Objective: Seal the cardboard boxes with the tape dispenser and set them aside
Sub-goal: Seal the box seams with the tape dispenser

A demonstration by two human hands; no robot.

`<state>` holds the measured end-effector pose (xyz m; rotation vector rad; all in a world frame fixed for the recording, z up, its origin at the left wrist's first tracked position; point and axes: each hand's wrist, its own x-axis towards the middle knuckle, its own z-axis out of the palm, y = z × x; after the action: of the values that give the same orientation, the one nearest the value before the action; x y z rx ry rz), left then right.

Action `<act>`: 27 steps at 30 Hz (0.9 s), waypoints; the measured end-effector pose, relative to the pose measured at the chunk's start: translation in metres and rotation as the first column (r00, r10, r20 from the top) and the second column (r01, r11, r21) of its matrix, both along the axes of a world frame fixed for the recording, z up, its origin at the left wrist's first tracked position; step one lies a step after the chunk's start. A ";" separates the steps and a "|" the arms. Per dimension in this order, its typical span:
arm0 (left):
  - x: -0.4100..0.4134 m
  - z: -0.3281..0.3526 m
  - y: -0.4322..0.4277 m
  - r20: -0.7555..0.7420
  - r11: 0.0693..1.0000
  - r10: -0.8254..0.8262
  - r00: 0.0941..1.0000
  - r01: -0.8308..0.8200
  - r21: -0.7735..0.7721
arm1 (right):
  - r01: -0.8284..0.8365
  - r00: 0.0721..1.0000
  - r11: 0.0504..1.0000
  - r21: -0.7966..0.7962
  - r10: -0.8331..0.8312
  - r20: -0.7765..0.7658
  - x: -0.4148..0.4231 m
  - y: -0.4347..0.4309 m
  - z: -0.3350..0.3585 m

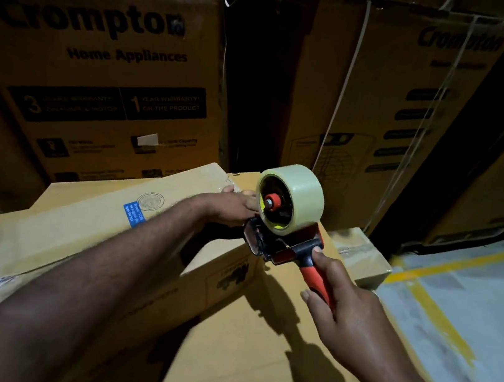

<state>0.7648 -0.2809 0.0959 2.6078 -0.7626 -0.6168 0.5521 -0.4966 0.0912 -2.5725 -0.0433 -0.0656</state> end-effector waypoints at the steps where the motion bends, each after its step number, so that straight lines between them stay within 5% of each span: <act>1: -0.001 -0.003 -0.002 0.021 1.000 -0.019 1.000 0.019 0.002 | 0.004 1.000 1.000 0.007 -0.004 -0.001 -0.002 -0.002 -0.002; 11: -0.007 -0.017 -0.010 0.209 0.996 -0.011 0.978 -0.007 0.085 | 0.049 0.998 0.995 0.084 -0.046 -0.044 -0.025 -0.013 -0.032; 22: -0.043 0.022 -0.015 -0.300 0.998 -0.056 0.952 0.050 -0.027 | -0.029 0.998 0.998 0.061 0.032 -0.057 -0.006 -0.023 -0.049; 27: -0.039 0.011 -0.007 -0.097 0.996 -0.076 0.992 0.081 0.043 | -0.075 0.996 0.996 0.051 0.077 -0.047 0.005 -0.025 -0.052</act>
<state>0.7258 -0.2882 0.1065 2.5794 -0.8330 -0.7856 0.5572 -0.5218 0.0390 -2.5198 -0.1195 0.0249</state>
